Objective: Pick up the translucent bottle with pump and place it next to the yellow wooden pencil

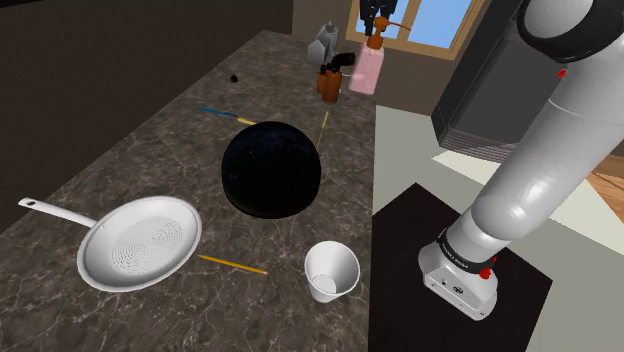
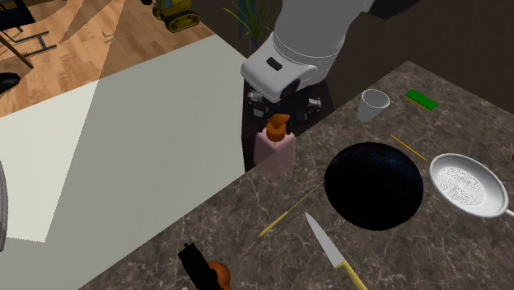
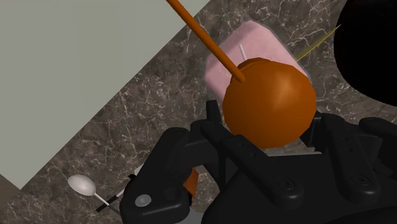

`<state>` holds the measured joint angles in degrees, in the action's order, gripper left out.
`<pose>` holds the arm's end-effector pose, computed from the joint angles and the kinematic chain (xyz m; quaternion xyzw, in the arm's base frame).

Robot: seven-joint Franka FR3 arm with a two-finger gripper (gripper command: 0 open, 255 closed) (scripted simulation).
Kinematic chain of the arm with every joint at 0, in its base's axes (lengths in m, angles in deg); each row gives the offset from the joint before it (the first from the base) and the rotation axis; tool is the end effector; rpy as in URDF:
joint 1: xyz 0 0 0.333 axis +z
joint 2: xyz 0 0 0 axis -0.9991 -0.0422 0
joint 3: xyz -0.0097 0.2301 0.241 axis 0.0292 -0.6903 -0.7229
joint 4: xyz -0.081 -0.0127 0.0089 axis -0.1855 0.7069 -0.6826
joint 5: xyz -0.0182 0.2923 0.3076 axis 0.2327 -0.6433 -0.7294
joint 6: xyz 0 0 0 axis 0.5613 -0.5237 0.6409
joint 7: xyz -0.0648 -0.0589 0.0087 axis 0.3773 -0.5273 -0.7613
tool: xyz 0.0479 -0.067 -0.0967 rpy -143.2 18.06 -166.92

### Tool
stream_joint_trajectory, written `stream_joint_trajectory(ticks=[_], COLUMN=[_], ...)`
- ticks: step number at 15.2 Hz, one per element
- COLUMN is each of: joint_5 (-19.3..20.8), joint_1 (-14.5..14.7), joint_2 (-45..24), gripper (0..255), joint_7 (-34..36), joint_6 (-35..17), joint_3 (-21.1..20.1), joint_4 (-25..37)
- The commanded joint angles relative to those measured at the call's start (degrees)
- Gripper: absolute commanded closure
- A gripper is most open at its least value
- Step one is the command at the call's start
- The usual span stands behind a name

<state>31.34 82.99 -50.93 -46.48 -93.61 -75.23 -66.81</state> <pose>0.6018 -0.1233 0.6344 0.9972 -0.0164 -0.0388 0.0621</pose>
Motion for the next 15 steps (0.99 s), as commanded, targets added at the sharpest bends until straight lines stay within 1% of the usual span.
stream_joint_trajectory(ticks=[1, 6, 10, 11, 15], joint_5=[0.0, -0.1, -0.3, -0.3, 0.3], joint_1=[0.0, -0.1, -0.3, -0.3, 3.0], joint_2=[-0.6, -2.8, -5.3, -5.6, 1.1], gripper=[255, 255, 255, 255, 255], joint_7=[-0.3, -1.0, -1.6, -1.7, 3.7], joint_6=[1.9, 6.7, 11.1, 11.5, 9.9], joint_3=[0.0, 0.1, 0.2, 0.2, -1.8], joint_4=[2.5, 9.6, 16.5, 17.1, 8.2])
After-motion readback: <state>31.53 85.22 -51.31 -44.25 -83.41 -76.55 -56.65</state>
